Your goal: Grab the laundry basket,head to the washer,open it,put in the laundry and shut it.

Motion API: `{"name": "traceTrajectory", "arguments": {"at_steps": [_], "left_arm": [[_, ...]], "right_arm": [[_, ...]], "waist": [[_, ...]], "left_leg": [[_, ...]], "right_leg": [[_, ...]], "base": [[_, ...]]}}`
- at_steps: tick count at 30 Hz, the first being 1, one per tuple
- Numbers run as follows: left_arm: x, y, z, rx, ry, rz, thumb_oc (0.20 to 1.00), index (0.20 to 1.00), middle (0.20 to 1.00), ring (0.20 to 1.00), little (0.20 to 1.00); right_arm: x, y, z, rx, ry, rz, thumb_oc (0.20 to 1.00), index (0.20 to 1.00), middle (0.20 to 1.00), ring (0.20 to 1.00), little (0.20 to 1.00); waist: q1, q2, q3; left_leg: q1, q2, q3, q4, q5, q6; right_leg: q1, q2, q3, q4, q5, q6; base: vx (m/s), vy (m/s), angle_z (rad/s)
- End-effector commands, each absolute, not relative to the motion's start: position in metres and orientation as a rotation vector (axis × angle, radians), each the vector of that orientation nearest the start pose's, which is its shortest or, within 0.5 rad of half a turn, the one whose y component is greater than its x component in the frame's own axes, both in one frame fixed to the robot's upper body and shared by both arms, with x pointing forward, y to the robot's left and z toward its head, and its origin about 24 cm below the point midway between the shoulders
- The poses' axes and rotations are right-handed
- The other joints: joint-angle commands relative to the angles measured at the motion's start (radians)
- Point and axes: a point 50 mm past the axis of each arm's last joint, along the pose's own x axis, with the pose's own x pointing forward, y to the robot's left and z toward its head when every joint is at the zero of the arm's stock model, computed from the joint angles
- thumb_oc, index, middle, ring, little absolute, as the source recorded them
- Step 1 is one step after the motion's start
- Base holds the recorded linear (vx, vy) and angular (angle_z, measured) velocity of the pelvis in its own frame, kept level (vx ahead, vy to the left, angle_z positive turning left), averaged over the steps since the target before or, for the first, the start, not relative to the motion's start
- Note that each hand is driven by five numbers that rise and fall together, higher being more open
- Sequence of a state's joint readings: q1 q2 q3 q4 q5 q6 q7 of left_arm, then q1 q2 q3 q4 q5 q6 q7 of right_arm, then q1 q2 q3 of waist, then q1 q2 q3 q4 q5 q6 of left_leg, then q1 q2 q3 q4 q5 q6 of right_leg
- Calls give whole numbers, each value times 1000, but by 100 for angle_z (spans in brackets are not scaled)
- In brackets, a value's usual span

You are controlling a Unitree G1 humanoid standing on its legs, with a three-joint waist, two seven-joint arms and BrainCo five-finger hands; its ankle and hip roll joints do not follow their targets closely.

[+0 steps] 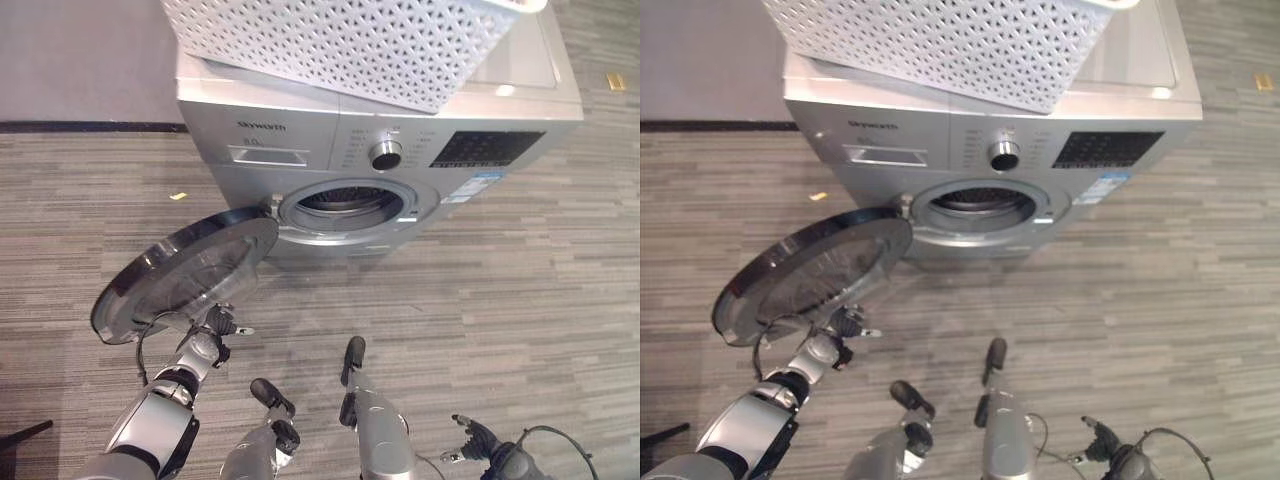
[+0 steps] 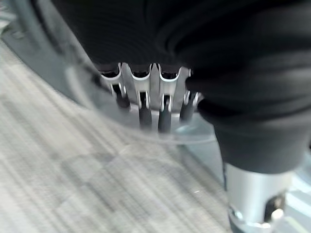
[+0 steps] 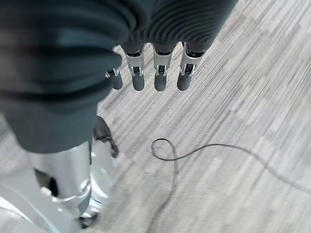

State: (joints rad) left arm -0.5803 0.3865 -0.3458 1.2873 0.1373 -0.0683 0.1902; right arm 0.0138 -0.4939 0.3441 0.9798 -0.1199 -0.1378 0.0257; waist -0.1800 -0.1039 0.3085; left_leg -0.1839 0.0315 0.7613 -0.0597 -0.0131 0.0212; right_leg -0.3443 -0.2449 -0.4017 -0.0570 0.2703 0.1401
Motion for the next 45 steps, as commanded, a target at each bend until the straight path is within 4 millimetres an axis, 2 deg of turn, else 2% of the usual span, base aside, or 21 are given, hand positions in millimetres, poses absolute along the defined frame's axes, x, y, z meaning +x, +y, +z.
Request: {"name": "traceTrajectory", "arguments": {"at_steps": [1, 8, 14, 16, 17, 19, 20, 21, 23, 25, 26, 27, 29, 31, 34, 35, 36, 38, 39, 42, 45], "left_arm": [[301, 283, -25, 836, 595, 212, 1000, 1000, 1000, 1000, 1000], [291, 278, -37, 810, 609, 191, 1000, 1000, 1000, 1000, 1000], [270, 271, -58, 749, 635, 177, 1000, 1000, 1000, 1000, 1000], [221, 260, -99, 675, 792, 98, 1000, 1000, 1000, 1000, 1000], [220, 260, -100, 674, 793, 95, 1000, 1000, 1000, 1000, 1000], [195, 260, -116, 647, 887, 71, 1000, 1000, 1000, 1000, 1000], [169, 259, -129, 600, 973, 64, 1000, 1000, 1000, 1000, 1000], [169, 259, -129, 599, 975, 63, 1000, 1000, 1000, 1000, 1000], [143, 259, -140, 554, 1059, 61, 1000, 1000, 1000, 1000, 1000], [122, 261, -147, 517, 1120, 76, 1000, 1000, 1000, 1000, 1000], [101, 265, -151, 487, 1187, 90, 1000, 1000, 1000, 1000, 1000], [101, 265, -151, 487, 1188, 89, 1000, 1000, 1000, 1000, 1000], [89, 268, -154, 473, 1232, 102, 1000, 1000, 1000, 1000, 1000], [79, 268, -156, 462, 1266, 100, 1000, 1000, 1000, 1000, 1000], [70, 269, -157, 456, 1298, 105, 1000, 1000, 1000, 1000, 1000], [70, 267, -158, 450, 1293, 97, 1000, 1000, 1000, 1000, 1000], [70, 267, -158, 450, 1292, 96, 1000, 1000, 1000, 1000, 1000], [69, 266, -158, 415, 1285, 123, 1000, 1000, 1000, 1000, 1000], [69, 262, -159, 370, 1275, 138, 1000, 1000, 1000, 1000, 1000], [67, 256, -161, 353, 1270, 116, 1000, 1000, 1000, 1000, 1000], [67, 254, -162, 371, 1269, 95, 1000, 1000, 1000, 1000, 1000]], "right_arm": [[151, -278, -116, -608, 892, 136, 1000, 1000, 1000, 1000, 1000], [149, -270, -118, -591, 883, 164, 1000, 1000, 1000, 1000, 1000], [149, -254, -126, -562, 900, 193, 1000, 1000, 1000, 1000, 1000], [123, -249, -143, -525, 1031, 192, 1000, 1000, 1000, 1000, 1000], [123, -250, -143, -525, 1033, 191, 1000, 1000, 1000, 1000, 1000], [110, -249, -148, -506, 1084, 182, 1000, 1000, 1000, 1000, 1000], [97, -252, -152, -494, 1138, 169, 1000, 1000, 1000, 1000, 1000], [96, -252, -152, -494, 1140, 169, 1000, 1000, 1000, 1000, 1000], [86, -257, -154, -468, 1171, 130, 1000, 1000, 1000, 1000, 1000], [81, -264, -152, -423, 1176, 77, 1000, 1000, 1000, 1000, 1000], [78, -268, -150, -381, 1161, 43, 1000, 1000, 1000, 1000, 1000], [77, -268, -150, -381, 1162, 43, 1000, 1000, 1000, 1000, 1000], [82, -274, -145, -351, 1119, 16, 1000, 1000, 1000, 1000, 1000], [80, -280, -141, -331, 1097, -6, 1000, 1000, 1000, 1000, 1000], [67, -287, -141, -297, 1129, -51, 1000, 1000, 1000, 1000, 1000], [60, -292, -142, -310, 1163, -67, 1000, 1000, 1000, 1000, 1000], [60, -292, -142, -310, 1163, -68, 1000, 1000, 1000, 1000, 1000], [59, -294, -143, -305, 1168, -100, 1000, 1000, 1000, 1000, 1000], [53, -298, -143, -287, 1191, -139, 1000, 1000, 1000, 1000, 1000], [54, -302, -141, -261, 1181, -186, 1000, 1000, 1000, 1000, 1000], [60, -300, -140, -260, 1153, -179, 1000, 1000, 1000, 1000, 1000]], "waist": [[30, 11, -13], [31, 20, -51], [54, 23, -77], [89, 28, -113], [89, 29, -113], [95, 40, -140], [108, 53, -168], [107, 54, -169], [115, 61, -193], [119, 67, -204], [126, 63, -198], [125, 64, -197], [135, 54, -179], [144, 49, -170], [144, 47, -190], [167, 56, -198], [166, 56, -198], [173, 63, -201], [165, 84, -214], [164, 102, -237], [163, 103, -249]], "left_leg": [[-29, 26, -71, 52, 6, -59], [-9, 19, -76, 53, -3, -59], [83, 42, -24, 49, -5, -63], [148, 69, -30, 63, 8, -79], [150, 71, -31, 62, 9, -81], [166, 82, -52, 57, 26, -91], [185, 94, -67, 58, 39, -103], [186, 95, -69, 58, 40, -104], [194, 108, -88, 79, 43, -115], [195, 133, -98, 143, 33, -130], [172, 184, -107, 249, 67, -164], [169, 191, -111, 259, 66, -168], [136, 245, -134, 389, 121, -212], [103, 245, -210, 408, 149, -226], [70, 255, -229, 228, 173, -205], [49, 276, -314, 123, 240, -209], [49, 275, -315, 120, 242, -209], [76, 262, -383, 82, 234, -207], [105, 251, -347, 38, 252, -194], [140, 209, -328, -11, 244, -183], [147, 193, -311, -22, 237, -176]], "right_leg": [[46, -106, -4, 100, 25, 118], [58, -114, -6, 113, 20, 118], [96, -96, -74, 166, -29, 110], [150, -23, -87, 157, -112, 77], [154, -22, -90, 155, -114, 75], [187, 21, -66, 132, -158, 50], [220, 38, -74, 120, -181, 33], [222, 39, -76, 119, -182, 33], [254, 60, -74, 111, -211, 15], [284, 76, -79, 109, -239, -3], [325, 100, -73, 108, -273, -29], [329, 104, -75, 106, -275, -32], [364, 124, -71, 98, -299, -57], [385, 132, -66, 95, -312, -66], [395, 122, -64, 84, -308, -47], [401, 119, -46, 92, -317, -39], [401, 119, -47, 93, -318, -39], [414, 112, -25, 82, -313, -27], [419, 100, -27, 75, -288, -19], [414, 70, -23, 68, -267, -2], [400, 56, -14, 67, -253, 7]], "base": [[12, 8, -4], [6, 2, 0], [53, -41, -6], [106, -292, -29], [30, -201, -9], [48, -198, 23], [63, -215, 23], [51, -243, 15], [55, -195, 17], [77, -271, 36], [64, -275, 26], [45, -270, 14], [-11, -198, 4], [-20, -82, -1], [70, 103, 2], [139, 149, 20], [142, 122, 1], [108, 127, -38], [90, 182, -52], [81, 195, -43], [44, 123, -11]]}}
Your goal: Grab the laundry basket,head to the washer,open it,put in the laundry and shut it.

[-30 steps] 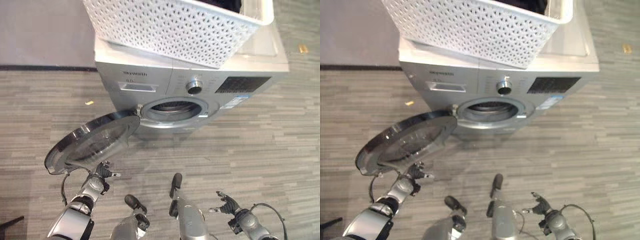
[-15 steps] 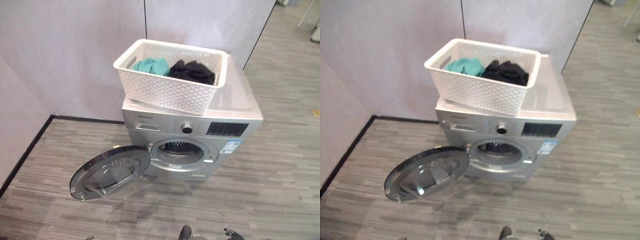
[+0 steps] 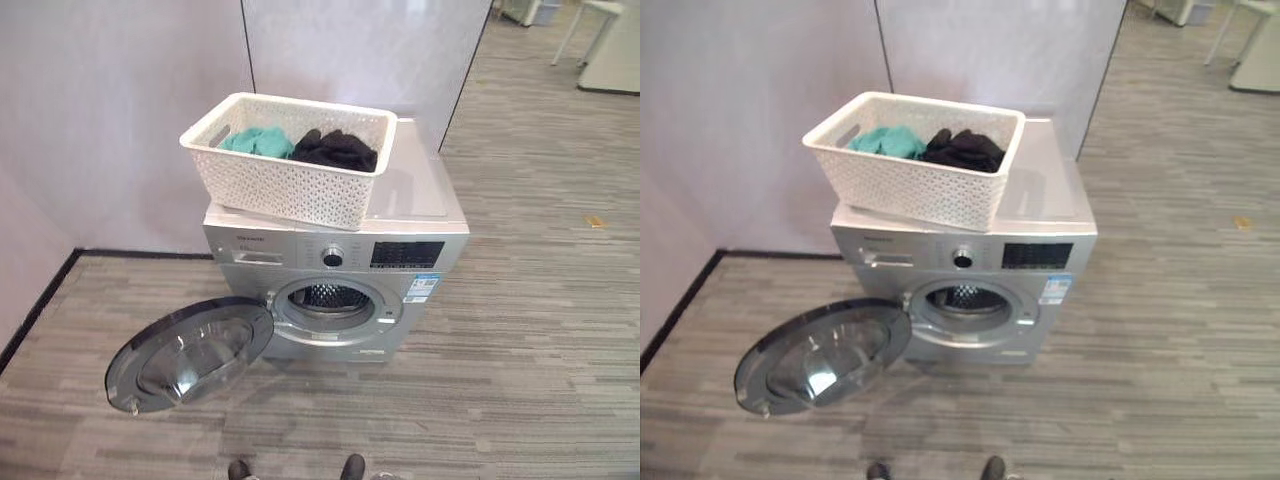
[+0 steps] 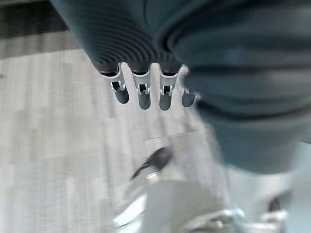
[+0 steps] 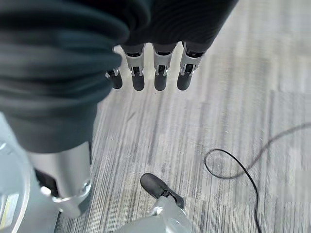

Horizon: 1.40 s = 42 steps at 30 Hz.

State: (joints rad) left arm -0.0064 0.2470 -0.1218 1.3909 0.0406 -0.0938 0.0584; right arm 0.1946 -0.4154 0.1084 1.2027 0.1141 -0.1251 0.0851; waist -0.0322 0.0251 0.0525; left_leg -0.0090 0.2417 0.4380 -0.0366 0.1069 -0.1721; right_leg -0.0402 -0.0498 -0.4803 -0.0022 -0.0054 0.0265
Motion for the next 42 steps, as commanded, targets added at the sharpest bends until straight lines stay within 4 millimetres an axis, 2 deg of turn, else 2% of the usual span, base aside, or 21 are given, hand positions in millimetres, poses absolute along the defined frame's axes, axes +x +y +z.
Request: {"name": "traceTrajectory", "arguments": {"at_steps": [1, 9, 15, 16, 17, 20, 21, 22, 23, 25, 26, 27, 28, 30, 31, 32, 33, 34, 36, 39, 42], "left_arm": [[67, 253, -162, 374, 1271, 88, 1000, 1000, 1000, 1000, 1000], [65, 246, -164, 385, 1276, 36, 1000, 1000, 1000, 1000, 1000], [62, 246, -164, 398, 1286, 9, 1000, 1000, 1000, 1000, 1000], [61, 247, -164, 392, 1284, 9, 1000, 1000, 1000, 1000, 1000], [61, 246, -164, 393, 1285, 6, 1000, 1000, 1000, 1000, 1000], [59, 248, -164, 369, 1285, 20, 1000, 1000, 1000, 1000, 1000], [59, 250, -164, 340, 1279, 48, 1000, 1000, 1000, 1000, 1000], [59, 249, -164, 339, 1279, 45, 1000, 1000, 1000, 1000, 1000], [60, 253, -163, 319, 1279, 68, 1000, 1000, 1000, 1000, 1000], [60, 251, -163, 322, 1280, 55, 1000, 1000, 1000, 1000, 1000], [60, 250, -163, 321, 1284, 47, 1000, 1000, 1000, 1000, 1000], [58, 253, -163, 323, 1295, 45, 1000, 1000, 1000, 1000, 1000], [59, 252, -163, 321, 1294, 43, 1000, 1000, 1000, 1000, 1000], [60, 257, -162, 322, 1294, 57, 1000, 1000, 1000, 1000, 1000], [61, 256, -162, 321, 1293, 58, 1000, 1000, 1000, 1000, 1000], [63, 257, -162, 327, 1291, 62, 1000, 1000, 1000, 1000, 1000], [63, 256, -162, 325, 1291, 62, 1000, 1000, 1000, 1000, 1000], [64, 256, -162, 339, 1291, 52, 1000, 1000, 1000, 1000, 1000], [64, 257, -161, 336, 1291, 59, 1000, 1000, 1000, 1000, 1000], [60, 269, -158, 348, 1309, 94, 1000, 1000, 1000, 1000, 1000], [58, 283, -154, 361, 1314, 127, 1000, 1000, 1000, 1000, 1000]], "right_arm": [[65, -299, -139, -258, 1129, -173, 1000, 1000, 1000, 1000, 1000], [90, -310, -115, -258, 935, -187, 1000, 1000, 1000, 1000, 1000], [79, -354, -83, -365, 873, -287, 1000, 1000, 1000, 1000, 1000], [82, -373, -58, -460, 797, -318, 1000, 1000, 1000, 1000, 1000], [81, -373, -57, -462, 800, -320, 1000, 1000, 1000, 1000, 1000], [86, -402, -14, -601, 684, -381, 1000, 1000, 1000, 1000, 1000], [95, -417, 16, -660, 578, -451, 1000, 1000, 1000, 1000, 1000], [94, -418, 17, -661, 578, -453, 1000, 1000, 1000, 1000, 1000], [104, -435, 60, -763, 450, -518, 1000, 1000, 1000, 1000, 1000], [106, -437, 74, -801, 406, -536, 1000, 1000, 1000, 1000, 1000], [110, -445, 105, -876, 333, -571, 1000, 1000, 1000, 1000, 1000], [125, -452, 159, -1005, 165, -626, 1000, 1000, 1000, 1000, 1000], [125, -452, 160, -1007, 164, -628, 1000, 1000, 1000, 1000, 1000], [147, -442, 226, -1127, -63, -626, 1000, 1000, 1000, 1000, 1000], [148, -442, 226, -1127, -65, -626, 1000, 1000, 1000, 1000, 1000], [160, -436, 248, -1138, -154, -612, 1000, 1000, 1000, 1000, 1000], [160, -437, 249, -1138, -156, -610, 1000, 1000, 1000, 1000, 1000], [176, -423, 273, -1236, -193, -539, 1000, 1000, 1000, 1000, 1000], [184, -418, 281, -1261, -201, -515, 1000, 1000, 1000, 1000, 1000], [217, -393, 316, -1320, -252, -379, 1000, 1000, 1000, 1000, 1000], [239, -379, 331, -1377, -221, -287, 1000, 1000, 1000, 1000, 1000]], "waist": [[12, -28, 5], [-23, -46, -5], [-52, -64, -16], [-68, -70, -18], [-66, -69, -19], [-82, -75, -21], [-85, -83, -23], [-83, -81, -23], [-89, -99, -26], [-86, -101, -27], [-83, -107, -31], [-71, -129, -36], [-71, -126, -36], [-46, -154, -38], [-47, -153, -37], [-24, -179, -36], [-26, -178, -35], [1, -205, -31], [4, -212, -29], [67, -260, -14], [124, -300, -2]], "left_leg": [[-24, -24, 19, -50, 114, 20], [-23, -51, 56, -51, 83, 37], [-12, -77, 56, -51, 43, 37], [-14, -88, 61, -51, 32, 43], [-13, -90, 61, -51, 30, 43], [-9, -99, 72, -51, 18, 51], [-9, -101, 75, -51, 13, 54], [-9, -101, 75, -51, 13, 55], [-9, -102, 74, -51, 5, 60], [-9, -104, 73, -51, 1, 62], [-9, -105, 73, -51, -3, 64], [-14, -109, 69, -51, -13, 69], [-14, -109, 69, -51, -14, 69], [-26, -109, 66, -51, -17, 71], [-27, -109, 66, -51, -17, 71], [-36, -104, 60, -51, -17, 72], [-37, -104, 60, -51, -16, 72], [-43, -99, 52, -51, -18, 72], [-45, -98, 47, -51, -18, 73], [-72, -98, 19, -51, -14, 70], [-101, -103, -12, -51, -8, 69]], "right_leg": [[92, -146, 67, 12, 29, 125], [59, -179, 100, 4, 73, 156], [53, -202, 125, 0, 105, 192], [45, -215, 133, -3, 135, 206], [46, -216, 134, -3, 135, 208], [38, -227, 136, -2, 155, 221], [36, -232, 135, 7, 164, 223], [35, -232, 134, 7, 164, 224], [33, -235, 134, 16, 171, 226], [34, -235, 133, 18, 171, 226], [36, -237, 129, 19, 177, 228], [36, -238, 119, 16, 189, 232], [35, -238, 118, 16, 189, 232], [30, -239, 101, 20, 198, 235], [29, -239, 101, 21, 198, 235], [28, -236, 85, 28, 200, 235], [28, -236, 84, 28, 199, 235], [33, -231, 67, 33, 201, 235], [36, -229, 61, 33, 204, 235], [42, -220, 33, 38, 219, 235], [45, -215, 8, 32, 232, 235]], "base": [[40, 125, -16], [35, 80, -14], [60, 66, -8], [101, 87, -1], [35, 93, -2], [43, 94, -8], [45, 73, -9], [55, 96, -11], [23, 45, -8], [37, 43, -7], [56, 68, -2], [38, 59, 1], [28, 52, 0], [1, 23, 8], [-13, 0, 12], [-9, -7, 9], [4, -18, 14], [13, -11, 19], [16, -17, 24], [30, -9, 27], [35, -5, 48]]}}
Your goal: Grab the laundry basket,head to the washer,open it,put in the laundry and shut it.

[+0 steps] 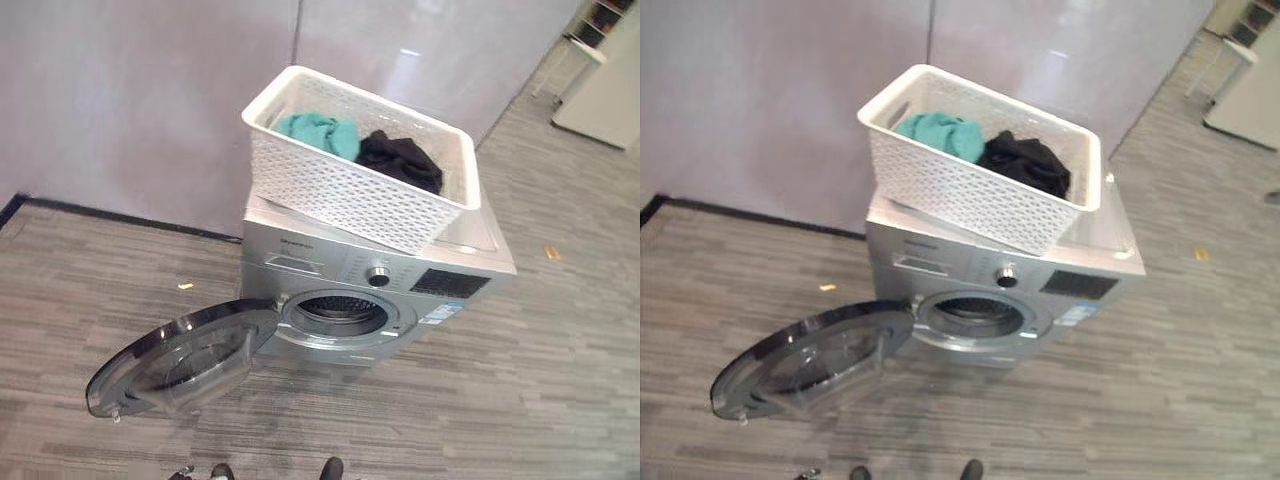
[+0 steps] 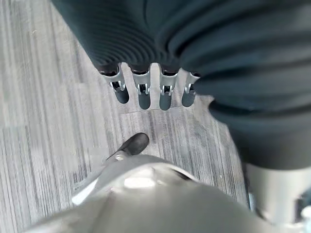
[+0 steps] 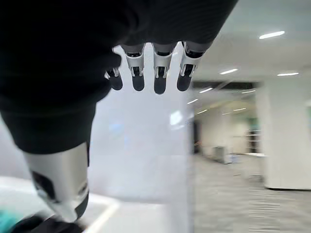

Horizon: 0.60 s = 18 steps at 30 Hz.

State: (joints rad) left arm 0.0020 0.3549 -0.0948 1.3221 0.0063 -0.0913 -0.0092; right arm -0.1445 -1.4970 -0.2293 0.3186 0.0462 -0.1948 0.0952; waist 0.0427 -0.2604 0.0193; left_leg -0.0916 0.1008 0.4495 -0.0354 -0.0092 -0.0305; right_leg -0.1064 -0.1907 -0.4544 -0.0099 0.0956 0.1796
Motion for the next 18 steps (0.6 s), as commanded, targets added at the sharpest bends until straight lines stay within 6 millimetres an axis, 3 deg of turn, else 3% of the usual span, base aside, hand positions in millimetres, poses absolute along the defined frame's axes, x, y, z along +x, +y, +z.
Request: {"name": "traceTrajectory", "arguments": {"at_steps": [1, 3, 4, 5, 8, 11, 18], "left_arm": [[58, 287, -152, 363, 1315, 135, 1000, 1000, 1000, 1000, 1000], [60, 302, -146, 391, 1318, 158, 1000, 1000, 1000, 1000, 1000], [56, 304, -146, 377, 1326, 170, 1000, 1000, 1000, 1000, 1000], [57, 310, -143, 392, 1330, 172, 1000, 1000, 1000, 1000, 1000], [51, 315, -142, 383, 1344, 182, 1000, 1000, 1000, 1000, 1000], [53, 299, -148, 332, 1339, 157, 1000, 1000, 1000, 1000, 1000], [73, 289, -149, 337, 1285, 130, 1000, 1000, 1000, 1000, 1000]], "right_arm": [[246, -376, 336, -1400, -202, -266, 1000, 1000, 1000, 1000, 1000], [255, -374, 347, -1439, -132, -230, 1000, 1000, 1000, 1000, 1000], [262, -373, 349, -1429, -125, -222, 1000, 1000, 1000, 1000, 1000], [269, -373, 346, -1448, -44, -184, 1000, 1000, 1000, 1000, 1000], [287, -364, 353, -1519, 56, -127, 1000, 1000, 1000, 1000, 1000], [302, -349, 368, -1575, 66, -123, 1000, 1000, 1000, 1000, 1000], [323, -328, 355, -1479, -25, -62, 1000, 1000, 1000, 1000, 1000]], "waist": [[58, -24, 33], [110, -65, 51], [102, -70, 48], [120, -96, 55], [113, -116, 47], [103, -83, 54], [117, -70, 78]], "left_leg": [[-25, 37, -30, -52, 110, -73], [-52, 33, -55, -52, 117, -76], [-56, 29, -60, -52, 117, -75], [-71, 25, -73, -52, 119, -75], [-91, 17, -92, -52, 122, -76], [-111, 8, -106, -52, 122, -73], [-132, 1, -113, -52, 116, -65]], "right_leg": [[112, -72, -23, 38, 135, 82], [112, -68, -42, 35, 145, 82], [113, -67, -43, 34, 150, 82], [113, -65, -53, 33, 157, 82], [114, -62, -66, 27, 171, 82], [108, -60, -71, 20, 188, 82], [94, -61, -71, 16, 200, 82]], "base": [[38, -6, 45], [21, -13, 38], [15, -5, 31], [10, 0, 48], [13, 1, 28], [-3, 15, 7], [-19, 9, -7]]}}
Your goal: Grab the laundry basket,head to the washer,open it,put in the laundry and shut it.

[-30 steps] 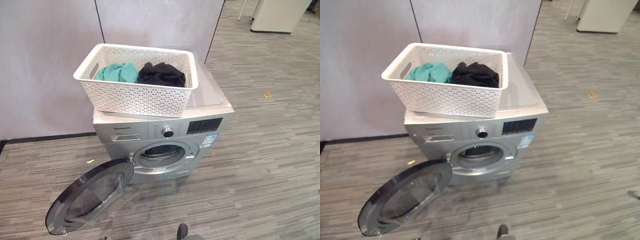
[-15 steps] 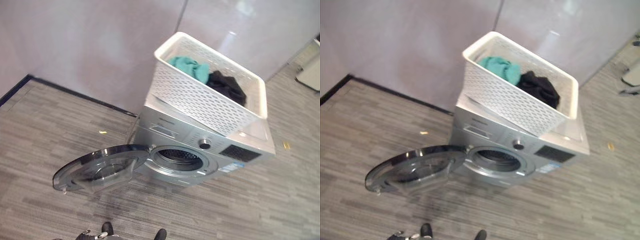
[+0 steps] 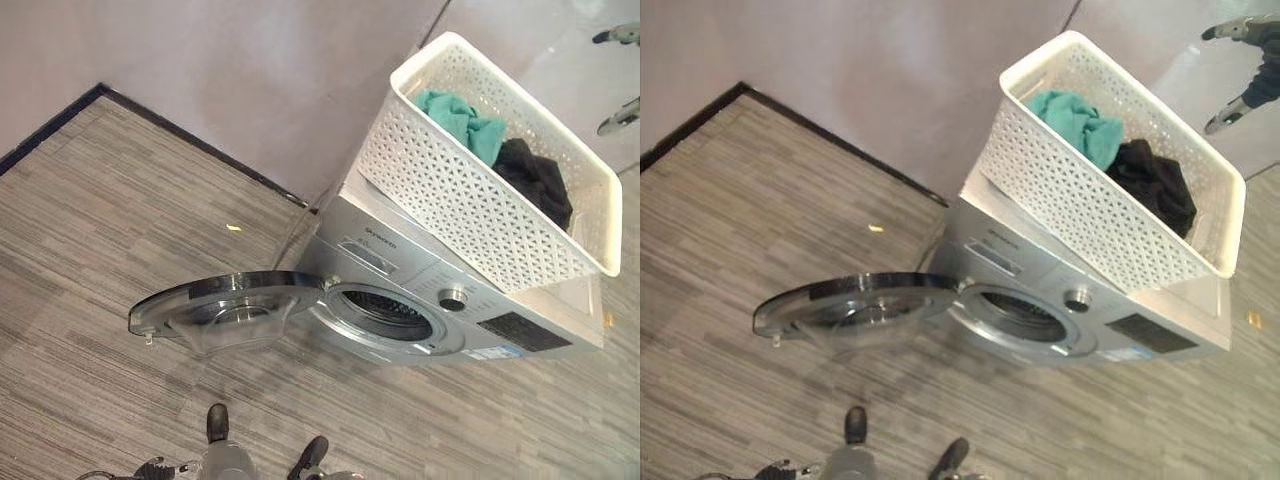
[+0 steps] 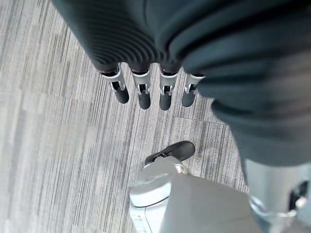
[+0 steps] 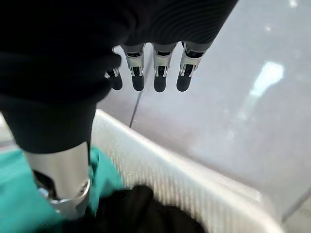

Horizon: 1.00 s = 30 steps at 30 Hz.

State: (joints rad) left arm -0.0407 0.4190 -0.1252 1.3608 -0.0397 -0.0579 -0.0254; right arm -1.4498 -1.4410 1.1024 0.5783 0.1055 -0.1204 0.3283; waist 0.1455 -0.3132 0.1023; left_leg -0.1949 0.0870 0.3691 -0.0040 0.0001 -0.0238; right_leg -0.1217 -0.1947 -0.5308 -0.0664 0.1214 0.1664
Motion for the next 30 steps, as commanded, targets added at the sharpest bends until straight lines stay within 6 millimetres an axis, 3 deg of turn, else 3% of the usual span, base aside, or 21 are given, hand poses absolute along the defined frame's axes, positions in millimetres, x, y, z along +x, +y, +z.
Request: {"name": "traceTrajectory", "arguments": {"at_steps": [1, 9, 13, 19, 24, 30], "left_arm": [[76, 289, -149, 341, 1275, 130, 1000, 1000, 1000, 1000, 1000], [95, 292, -143, 342, 1212, 165, 1000, 1000, 1000, 1000, 1000], [97, 294, -142, 350, 1205, 174, 1000, 1000, 1000, 1000, 1000], [95, 298, -141, 360, 1220, 179, 1000, 1000, 1000, 1000, 1000], [101, 296, -141, 364, 1209, 191, 1000, 1000, 1000, 1000, 1000], [114, 294, -137, 367, 1156, 202, 1000, 1000, 1000, 1000, 1000]], "right_arm": [[326, -326, 353, -1476, -25, -56, 1000, 1000, 1000, 1000, 1000], [348, -285, 350, -1420, -169, 15, 1000, 1000, 1000, 1000, 1000], [352, -278, 353, -1417, -203, -2, 1000, 1000, 1000, 1000, 1000], [361, -275, 367, -1578, -119, -66, 1000, 1000, 1000, 1000, 1000], [371, -245, 370, -1587, -243, -63, 1000, 1000, 1000, 1000, 1000], [372, -228, 374, -1576, -342, -75, 1000, 1000, 1000, 1000, 1000]], "waist": [[20, -18, 0], [51, -8, 39], [62, -7, 51], [77, -14, 61], [80, -4, 69], [90, 0, 76]], "left_leg": [[-35, 13, -34, -83, 108, -72], [-78, 8, -52, -83, 111, -70], [-93, 5, -59, -83, 114, -71], [-113, -1, -72, -83, 114, -70], [-117, -12, -79, -83, 109, -63], [-127, -16, -84, -83, 107, -62]], "right_leg": [[107, -58, 2, 72, 178, 95], [88, -55, -7, 52, 196, 95], [82, -54, -8, 48, 204, 95], [83, -53, -14, 37, 215, 95], [78, -57, -7, 45, 222, 95], [74, -57, -9, 37, 231, 95]], "base": [[-38, 13, -8], [-22, 0, 0], [-6, 0, 3], [2, -2, 8], [-1, 3, 1], [-1, -1, 1]]}}
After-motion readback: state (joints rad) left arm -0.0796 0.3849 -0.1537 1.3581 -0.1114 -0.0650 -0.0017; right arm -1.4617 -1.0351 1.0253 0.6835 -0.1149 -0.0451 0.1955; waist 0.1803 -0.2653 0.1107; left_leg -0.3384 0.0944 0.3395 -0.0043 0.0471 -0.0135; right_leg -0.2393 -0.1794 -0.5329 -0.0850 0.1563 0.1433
